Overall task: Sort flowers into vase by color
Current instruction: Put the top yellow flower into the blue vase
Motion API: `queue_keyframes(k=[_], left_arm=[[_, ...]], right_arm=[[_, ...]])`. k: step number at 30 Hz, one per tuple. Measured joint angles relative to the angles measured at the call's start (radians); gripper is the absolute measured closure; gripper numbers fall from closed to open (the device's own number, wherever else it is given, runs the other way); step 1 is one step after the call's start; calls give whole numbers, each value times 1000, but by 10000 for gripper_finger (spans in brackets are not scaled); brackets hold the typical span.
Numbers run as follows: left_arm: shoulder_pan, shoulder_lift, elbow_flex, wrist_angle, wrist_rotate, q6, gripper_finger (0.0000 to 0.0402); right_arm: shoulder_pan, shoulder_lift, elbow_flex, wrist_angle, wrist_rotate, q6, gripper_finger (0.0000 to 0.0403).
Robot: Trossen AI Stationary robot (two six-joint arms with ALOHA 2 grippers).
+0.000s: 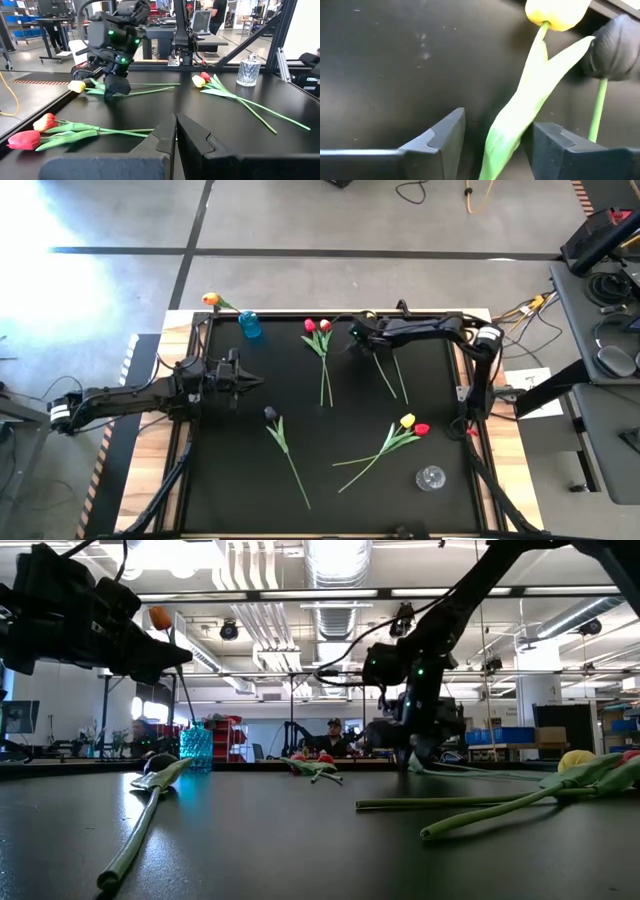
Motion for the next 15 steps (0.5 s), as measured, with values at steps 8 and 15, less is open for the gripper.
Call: queue_keyframes(k=[8, 15], left_arm=[[-2, 5, 0, 0, 0, 0, 402], [-2, -13, 0, 3, 0, 12, 402]], right_arm=[[14, -1, 51, -51, -14, -68, 332], [101, -121, 64, 16, 22, -124, 387]])
